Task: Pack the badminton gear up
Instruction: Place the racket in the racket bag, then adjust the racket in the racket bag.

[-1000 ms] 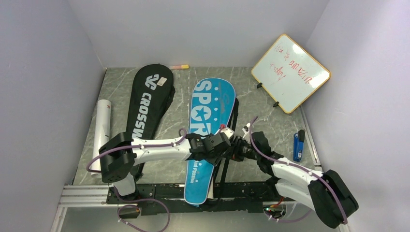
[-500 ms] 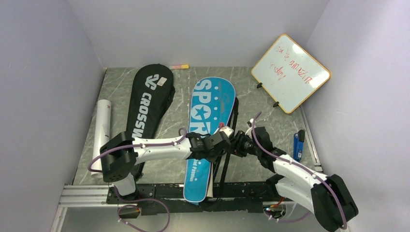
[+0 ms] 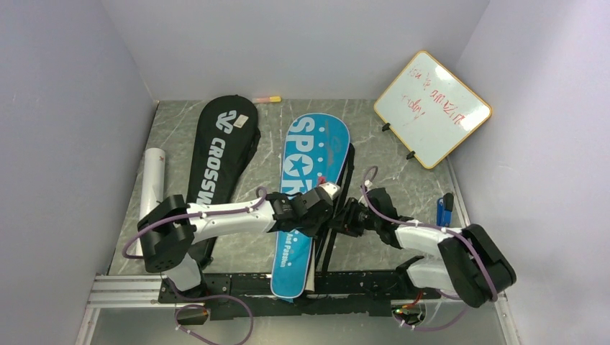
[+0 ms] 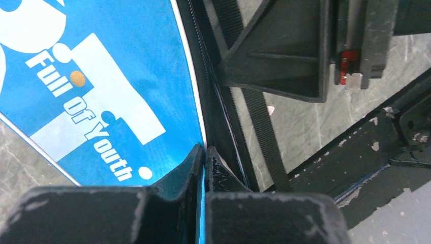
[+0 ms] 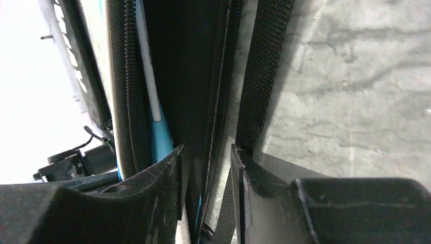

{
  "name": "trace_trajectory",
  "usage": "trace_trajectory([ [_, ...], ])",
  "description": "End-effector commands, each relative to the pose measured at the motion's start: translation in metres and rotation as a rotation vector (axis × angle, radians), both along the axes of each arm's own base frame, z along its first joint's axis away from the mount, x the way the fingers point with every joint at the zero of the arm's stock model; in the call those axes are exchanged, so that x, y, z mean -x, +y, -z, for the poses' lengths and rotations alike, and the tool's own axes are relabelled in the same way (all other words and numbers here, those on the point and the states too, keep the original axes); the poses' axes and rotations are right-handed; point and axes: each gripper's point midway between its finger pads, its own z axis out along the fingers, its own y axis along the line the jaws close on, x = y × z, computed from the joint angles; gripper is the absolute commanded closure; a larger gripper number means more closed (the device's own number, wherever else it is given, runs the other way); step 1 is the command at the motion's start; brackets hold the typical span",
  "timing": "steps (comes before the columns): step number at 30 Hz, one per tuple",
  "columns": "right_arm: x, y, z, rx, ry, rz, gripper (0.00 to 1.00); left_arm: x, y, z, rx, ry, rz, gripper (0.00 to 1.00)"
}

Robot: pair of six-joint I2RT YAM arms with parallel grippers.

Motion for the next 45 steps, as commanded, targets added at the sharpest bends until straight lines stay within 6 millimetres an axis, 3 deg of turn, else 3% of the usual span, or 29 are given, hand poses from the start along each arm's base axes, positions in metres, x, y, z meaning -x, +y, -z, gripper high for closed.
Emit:
trace_trajectory([
  [1,-0.017,0.013,-0.012,-0.063,-0.049,-0.003,0.61,0.003,-0.012,-0.025,0.139,0.031,0.022,0.95],
  [7,-0.029,0.013,0.0,-0.024,-0.028,0.023,0.65,0.002,-0.011,-0.031,0.163,0.04,0.031,0.95],
  [10,-0.032,0.019,0.001,-0.044,-0.023,0.006,0.77,0.003,-0.011,-0.034,0.166,0.042,0.043,0.95],
  [12,-0.033,0.024,-0.005,-0.067,-0.034,-0.019,0.96,0.003,-0.011,-0.034,0.162,0.045,0.053,0.95],
  [13,-0.033,0.026,-0.008,-0.072,-0.038,-0.03,1.0,0.004,-0.01,-0.033,0.154,0.048,0.059,0.95],
  [17,-0.037,0.028,-0.033,-0.093,-0.101,-0.042,1.0,0.002,-0.004,-0.033,0.118,0.037,0.053,0.88],
  [22,-0.031,0.03,-0.082,-0.128,-0.224,-0.059,1.0,0.001,0.008,-0.034,0.058,-0.001,0.024,0.42],
  [25,-0.028,0.029,-0.105,-0.132,-0.278,-0.059,1.0,0.004,0.013,-0.038,-0.006,-0.042,-0.013,0.08],
  [26,-0.028,0.029,-0.11,-0.133,-0.289,-0.059,1.0,0.007,0.014,-0.039,-0.023,-0.051,-0.018,0.04],
  [33,-0.025,0.036,-0.135,-0.18,-0.316,-0.079,1.0,0.031,0.014,-0.044,-0.035,-0.037,-0.004,0.05],
  [39,-0.032,0.035,-0.145,-0.161,-0.344,-0.064,1.0,0.041,0.034,-0.05,-0.055,-0.012,-0.026,0.14],
  [45,-0.039,0.038,-0.166,-0.165,-0.39,-0.068,1.0,0.056,0.038,-0.065,0.048,0.035,-0.001,0.19],
])
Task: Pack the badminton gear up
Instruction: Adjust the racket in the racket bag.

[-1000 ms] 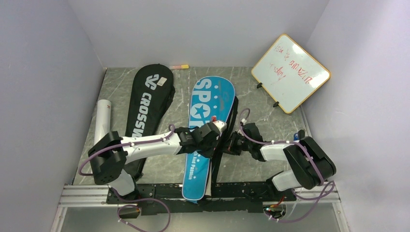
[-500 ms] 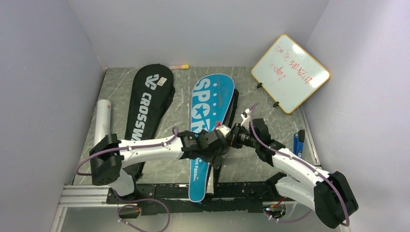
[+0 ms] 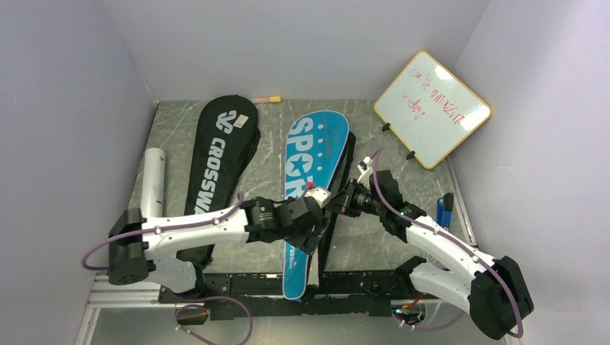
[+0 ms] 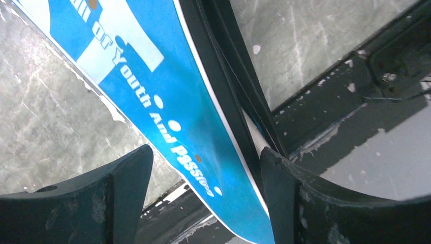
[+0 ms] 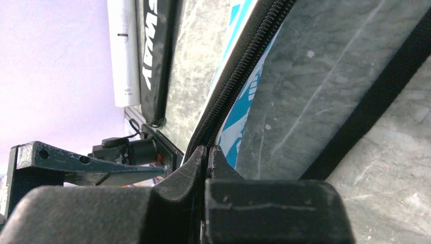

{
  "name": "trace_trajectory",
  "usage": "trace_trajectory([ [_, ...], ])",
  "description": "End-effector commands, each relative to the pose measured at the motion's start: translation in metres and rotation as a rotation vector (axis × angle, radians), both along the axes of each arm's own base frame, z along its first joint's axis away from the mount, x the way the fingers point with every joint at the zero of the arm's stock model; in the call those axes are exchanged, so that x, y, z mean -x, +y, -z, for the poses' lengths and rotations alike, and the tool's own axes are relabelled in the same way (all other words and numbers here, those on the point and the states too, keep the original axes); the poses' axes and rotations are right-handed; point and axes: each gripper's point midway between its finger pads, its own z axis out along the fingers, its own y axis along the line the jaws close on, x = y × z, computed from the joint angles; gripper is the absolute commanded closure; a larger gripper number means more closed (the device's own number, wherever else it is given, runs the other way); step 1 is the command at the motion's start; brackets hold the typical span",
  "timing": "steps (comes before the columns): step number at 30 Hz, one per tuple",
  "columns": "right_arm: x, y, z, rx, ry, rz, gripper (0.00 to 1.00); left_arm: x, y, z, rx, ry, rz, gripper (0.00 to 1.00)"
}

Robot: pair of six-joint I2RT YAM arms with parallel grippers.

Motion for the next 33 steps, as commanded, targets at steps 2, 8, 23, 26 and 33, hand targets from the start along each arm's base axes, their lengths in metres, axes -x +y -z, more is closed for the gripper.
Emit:
trace_trajectory([
  [2,-0.019,0.013,-0.066,-0.095,-0.18,-0.013,1.0,0.016,0.004,-0.009,0.088,0.057,0.012,0.16],
  [8,-0.02,0.013,-0.075,-0.103,-0.194,-0.014,1.0,0.031,0.0,0.008,0.088,0.13,0.062,0.12],
  [23,-0.023,0.015,-0.106,-0.112,-0.252,-0.026,1.0,0.006,0.021,0.01,0.038,0.012,-0.064,0.18],
  [26,-0.023,0.015,-0.104,-0.106,-0.249,-0.022,1.0,0.009,0.014,-0.03,0.218,-0.013,-0.055,0.27],
  [33,-0.023,0.019,-0.094,-0.121,-0.222,-0.033,1.0,0.036,-0.009,-0.057,0.441,0.095,0.032,0.08],
])
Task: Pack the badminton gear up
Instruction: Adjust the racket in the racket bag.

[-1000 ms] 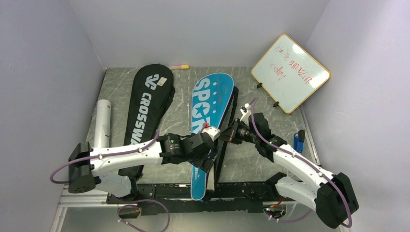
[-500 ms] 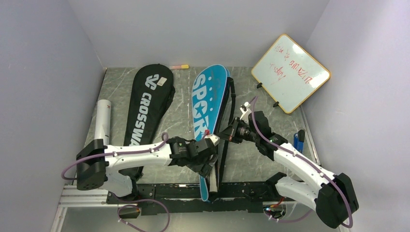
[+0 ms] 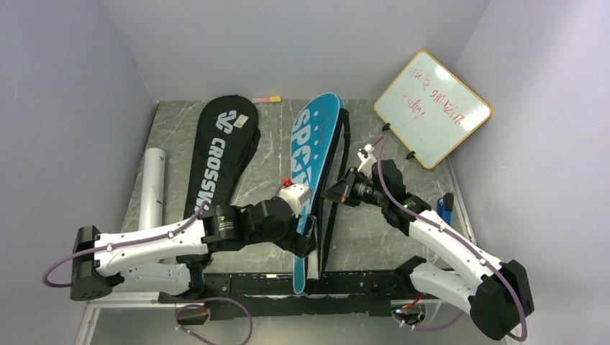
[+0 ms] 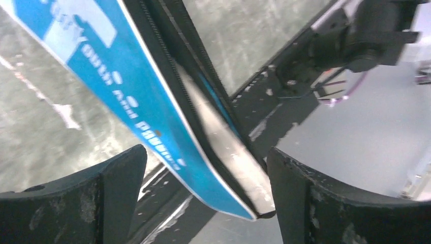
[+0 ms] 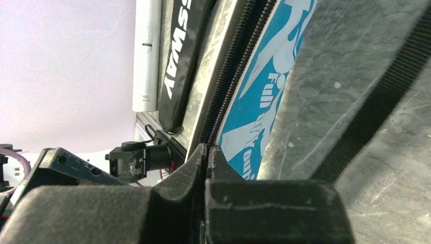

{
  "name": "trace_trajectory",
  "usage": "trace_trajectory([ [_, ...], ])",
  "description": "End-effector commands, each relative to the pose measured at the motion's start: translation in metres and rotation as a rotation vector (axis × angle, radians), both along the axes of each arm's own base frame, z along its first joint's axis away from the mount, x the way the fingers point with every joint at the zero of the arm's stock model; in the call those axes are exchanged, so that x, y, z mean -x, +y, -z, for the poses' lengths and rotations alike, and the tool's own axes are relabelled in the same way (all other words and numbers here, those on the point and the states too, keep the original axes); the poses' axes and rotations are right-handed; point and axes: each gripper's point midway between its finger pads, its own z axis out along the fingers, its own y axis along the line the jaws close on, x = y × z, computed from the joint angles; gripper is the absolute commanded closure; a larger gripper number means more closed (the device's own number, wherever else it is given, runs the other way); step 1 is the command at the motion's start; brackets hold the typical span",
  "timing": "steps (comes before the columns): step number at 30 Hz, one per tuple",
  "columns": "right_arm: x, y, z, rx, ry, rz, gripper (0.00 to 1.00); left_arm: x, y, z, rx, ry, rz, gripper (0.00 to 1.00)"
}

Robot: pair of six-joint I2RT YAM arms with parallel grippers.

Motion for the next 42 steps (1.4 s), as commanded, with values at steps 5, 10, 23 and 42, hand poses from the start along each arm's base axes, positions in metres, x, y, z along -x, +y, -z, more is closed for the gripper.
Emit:
trace_trajectory([
  [5,-0.01,0.011,-0.043,-0.099,-0.127,-0.018,1.0,0.015,-0.017,0.017,0.075,0.083,0.037,0.07],
  [10,-0.01,0.011,-0.044,-0.096,-0.13,-0.02,1.0,0.012,-0.011,0.04,-0.008,0.092,0.019,0.16],
  [23,-0.012,0.012,-0.042,-0.099,-0.126,-0.016,1.0,0.007,0.011,0.092,-0.182,0.097,-0.012,0.3],
  [42,-0.014,0.011,-0.028,-0.075,-0.101,-0.006,1.0,-0.004,0.01,0.044,0.006,0.01,-0.026,0.2],
])
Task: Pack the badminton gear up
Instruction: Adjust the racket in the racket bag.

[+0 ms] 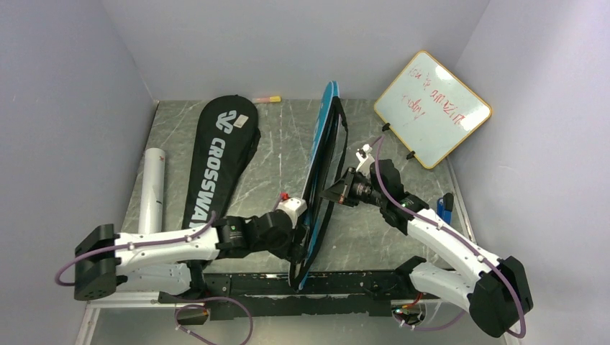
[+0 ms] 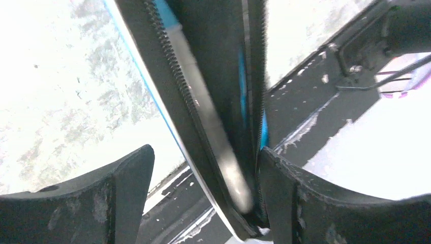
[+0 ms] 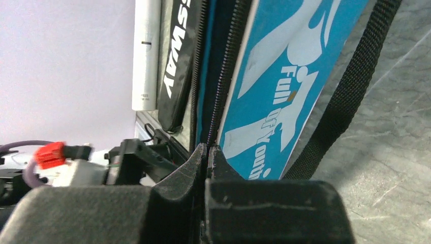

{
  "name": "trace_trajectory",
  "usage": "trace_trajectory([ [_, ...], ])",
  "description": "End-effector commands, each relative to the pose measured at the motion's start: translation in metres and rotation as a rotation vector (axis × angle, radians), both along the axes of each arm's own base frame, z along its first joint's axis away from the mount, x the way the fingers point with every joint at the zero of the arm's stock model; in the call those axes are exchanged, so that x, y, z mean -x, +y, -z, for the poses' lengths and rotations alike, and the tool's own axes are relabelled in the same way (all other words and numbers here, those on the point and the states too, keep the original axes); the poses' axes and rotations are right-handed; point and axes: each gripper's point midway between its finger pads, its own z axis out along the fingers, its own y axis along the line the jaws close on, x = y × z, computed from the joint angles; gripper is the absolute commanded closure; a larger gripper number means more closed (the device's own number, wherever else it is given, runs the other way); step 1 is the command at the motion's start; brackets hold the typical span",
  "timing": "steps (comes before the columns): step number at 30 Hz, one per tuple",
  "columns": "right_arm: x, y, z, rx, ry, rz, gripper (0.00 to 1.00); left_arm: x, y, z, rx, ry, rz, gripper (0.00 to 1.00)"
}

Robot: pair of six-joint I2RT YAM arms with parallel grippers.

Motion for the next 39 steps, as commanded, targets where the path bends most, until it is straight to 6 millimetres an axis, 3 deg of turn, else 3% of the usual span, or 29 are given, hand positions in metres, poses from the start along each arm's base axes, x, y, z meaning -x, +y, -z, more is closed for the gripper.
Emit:
trace_trajectory([
  [1,-0.013,0.009,-0.032,-0.08,-0.109,-0.001,1.0,-0.007,0.0,-0.05,0.078,-0.071,-0.001,0.21],
  [4,-0.013,0.01,-0.031,-0.08,-0.105,-0.006,1.0,-0.006,0.0,-0.06,0.099,-0.079,0.003,0.3],
  [5,-0.013,0.01,-0.031,-0.082,-0.104,-0.006,1.0,-0.006,0.0,-0.06,0.097,-0.077,0.007,0.38],
  [7,-0.014,0.01,-0.031,-0.083,-0.103,-0.006,1.0,-0.004,0.001,-0.052,0.074,-0.067,0.013,0.4],
  [9,-0.013,0.011,-0.032,-0.085,-0.105,-0.008,1.0,-0.006,0.003,-0.046,0.039,-0.066,0.005,0.36],
  [11,-0.012,0.012,-0.034,-0.088,-0.107,-0.02,1.0,-0.012,0.002,-0.049,0.025,-0.09,-0.001,0.26],
  [16,-0.011,0.013,-0.038,-0.093,-0.115,-0.029,1.0,-0.04,-0.012,-0.078,0.015,-0.227,-0.002,0.08],
  [20,-0.011,0.013,-0.037,-0.094,-0.114,-0.032,1.0,-0.063,-0.019,-0.068,-0.127,-0.289,-0.007,0.06],
  [25,-0.011,0.016,-0.038,-0.105,-0.108,-0.044,1.0,-0.077,-0.032,-0.059,-0.164,-0.317,-0.015,0.08],
  [28,-0.012,0.016,-0.041,-0.108,-0.115,-0.044,1.0,-0.092,-0.024,-0.052,-0.243,-0.347,-0.087,0.16],
  [30,-0.011,0.016,-0.043,-0.108,-0.121,-0.047,1.0,-0.097,-0.021,-0.047,-0.286,-0.353,-0.109,0.26],
  [33,-0.012,0.016,-0.046,-0.097,-0.141,-0.054,1.0,-0.099,-0.018,-0.044,-0.31,-0.361,-0.116,0.61],
  [35,-0.02,0.009,-0.048,-0.042,-0.162,-0.025,0.88,-0.1,-0.011,-0.047,-0.329,-0.372,-0.126,0.88],
  [36,-0.026,0.004,-0.051,-0.005,-0.184,-0.007,0.77,-0.1,-0.007,-0.049,-0.342,-0.379,-0.129,0.94],
  [38,-0.041,-0.01,-0.057,0.079,-0.225,0.055,0.57,-0.099,0.004,-0.053,-0.369,-0.388,-0.124,0.95],
  [39,-0.05,-0.019,-0.061,0.125,-0.239,0.095,0.54,-0.098,0.008,-0.055,-0.382,-0.391,-0.118,0.95],
])
